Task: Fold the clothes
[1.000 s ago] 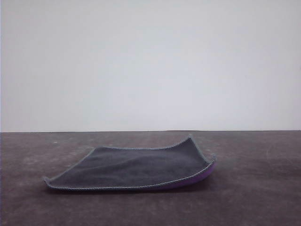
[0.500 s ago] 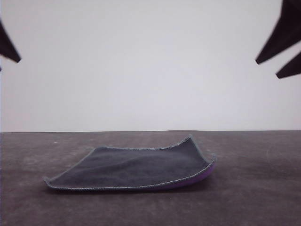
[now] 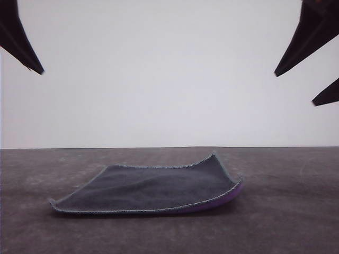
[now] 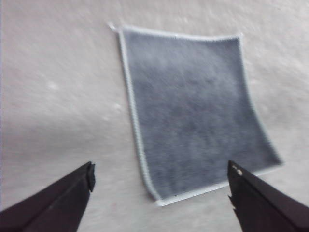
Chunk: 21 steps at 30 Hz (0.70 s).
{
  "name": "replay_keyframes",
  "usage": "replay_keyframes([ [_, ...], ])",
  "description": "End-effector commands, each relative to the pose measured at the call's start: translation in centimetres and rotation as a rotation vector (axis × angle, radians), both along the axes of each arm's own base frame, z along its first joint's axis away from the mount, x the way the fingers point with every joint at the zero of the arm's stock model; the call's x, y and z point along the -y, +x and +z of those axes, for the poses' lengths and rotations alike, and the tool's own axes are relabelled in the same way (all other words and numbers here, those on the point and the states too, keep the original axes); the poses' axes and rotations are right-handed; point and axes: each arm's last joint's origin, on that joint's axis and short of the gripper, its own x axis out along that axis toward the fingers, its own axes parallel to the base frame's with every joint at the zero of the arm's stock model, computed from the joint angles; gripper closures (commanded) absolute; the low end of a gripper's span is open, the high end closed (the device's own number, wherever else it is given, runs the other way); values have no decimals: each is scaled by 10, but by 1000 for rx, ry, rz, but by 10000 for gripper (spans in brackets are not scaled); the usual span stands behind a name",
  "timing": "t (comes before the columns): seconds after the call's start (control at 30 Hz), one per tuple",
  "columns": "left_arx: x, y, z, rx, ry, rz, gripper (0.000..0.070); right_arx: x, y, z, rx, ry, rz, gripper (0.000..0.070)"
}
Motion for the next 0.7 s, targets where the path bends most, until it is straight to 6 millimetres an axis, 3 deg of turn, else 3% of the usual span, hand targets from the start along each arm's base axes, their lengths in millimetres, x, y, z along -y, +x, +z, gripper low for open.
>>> replay_keyframes([
  [0.0, 0, 11, 2, -3, -56, -4, 147, -2, 10, 2, -26, 55, -7, 179],
  [0.27, 3, 61, -28, -56, -191, -10, 163, -9, 53, -30, -103, 185, 52, 179],
  [0.47, 8, 99, -55, -95, -192, -1, 191, -11, 83, -59, -134, 244, 70, 179],
  [0.67, 14, 142, -71, -130, -182, -5, 191, -13, 111, -75, -158, 239, 90, 179],
])
